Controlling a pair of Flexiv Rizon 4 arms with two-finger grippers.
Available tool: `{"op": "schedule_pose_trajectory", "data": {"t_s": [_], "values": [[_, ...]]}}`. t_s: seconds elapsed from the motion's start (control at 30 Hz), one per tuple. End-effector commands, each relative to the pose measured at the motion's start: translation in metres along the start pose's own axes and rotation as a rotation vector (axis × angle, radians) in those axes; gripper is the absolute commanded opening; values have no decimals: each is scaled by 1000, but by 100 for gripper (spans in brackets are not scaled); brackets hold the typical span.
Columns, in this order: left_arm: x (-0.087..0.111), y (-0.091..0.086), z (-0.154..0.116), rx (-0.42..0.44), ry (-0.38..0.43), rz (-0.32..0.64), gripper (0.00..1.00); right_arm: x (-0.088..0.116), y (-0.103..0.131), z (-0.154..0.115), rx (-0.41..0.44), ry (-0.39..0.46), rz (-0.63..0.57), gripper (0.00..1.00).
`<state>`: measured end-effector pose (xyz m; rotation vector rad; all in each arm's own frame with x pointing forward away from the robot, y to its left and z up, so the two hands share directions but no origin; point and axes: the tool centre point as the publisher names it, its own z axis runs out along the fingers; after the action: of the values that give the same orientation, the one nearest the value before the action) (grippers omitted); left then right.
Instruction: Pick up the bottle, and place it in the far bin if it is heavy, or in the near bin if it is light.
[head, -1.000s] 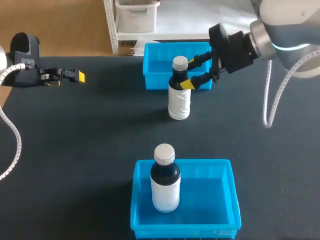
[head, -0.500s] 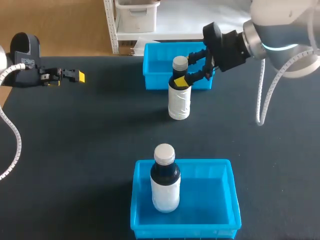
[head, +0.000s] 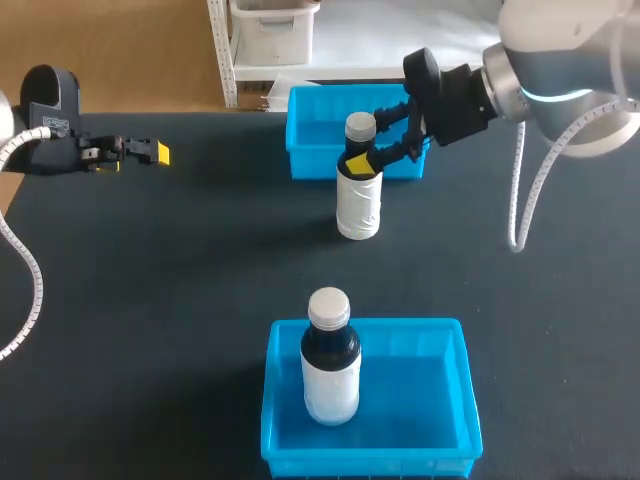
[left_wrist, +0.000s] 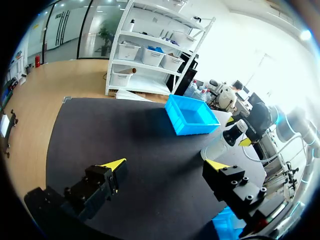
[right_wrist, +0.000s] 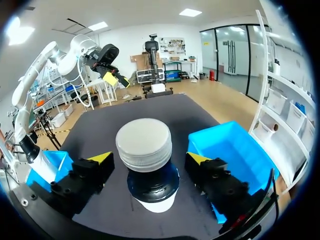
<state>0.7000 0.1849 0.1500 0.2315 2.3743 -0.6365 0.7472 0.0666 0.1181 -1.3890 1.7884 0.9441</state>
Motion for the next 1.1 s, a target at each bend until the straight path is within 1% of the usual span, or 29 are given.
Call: {"op": "schedule_pose_trajectory", "data": {"t_s": [0.03,0.1,0.2,0.23,0.27,0.3,0.57,0.6,0.7,0.8,0.87,0.93,1.1], "values": [[0,0,0,0,0,0,100,1,2,-2,-2,-2,0,87],[0,0,0,0,0,0,100,1,2,-2,-3,-2,0,87],[0,0,0,0,0,0,100,1,2,-2,-5,-2,-1,80],[0,0,0,0,0,0,100,1,2,-2,-6,-3,-1,74],[0,0,0,0,0,0,100,1,2,-2,-7,-4,-1,55],[0,0,0,0,0,0,100,1,2,-2,-7,-4,-1,50],[0,0,0,0,0,0,100,1,1,-2,-8,-7,-2,49],[0,0,0,0,0,0,100,1,1,-2,-8,-7,-3,47],[0,0,0,0,0,0,100,1,1,-4,-4,-9,-2,41],[0,0,0,0,0,0,100,2,0,-7,5,-12,2,31],[0,0,0,0,0,0,100,2,-1,-11,19,-12,5,21],[0,0,0,0,0,0,100,3,-4,-16,49,-7,13,1],[0,0,0,0,0,0,100,5,-11,-31,101,-13,35,0]]}}
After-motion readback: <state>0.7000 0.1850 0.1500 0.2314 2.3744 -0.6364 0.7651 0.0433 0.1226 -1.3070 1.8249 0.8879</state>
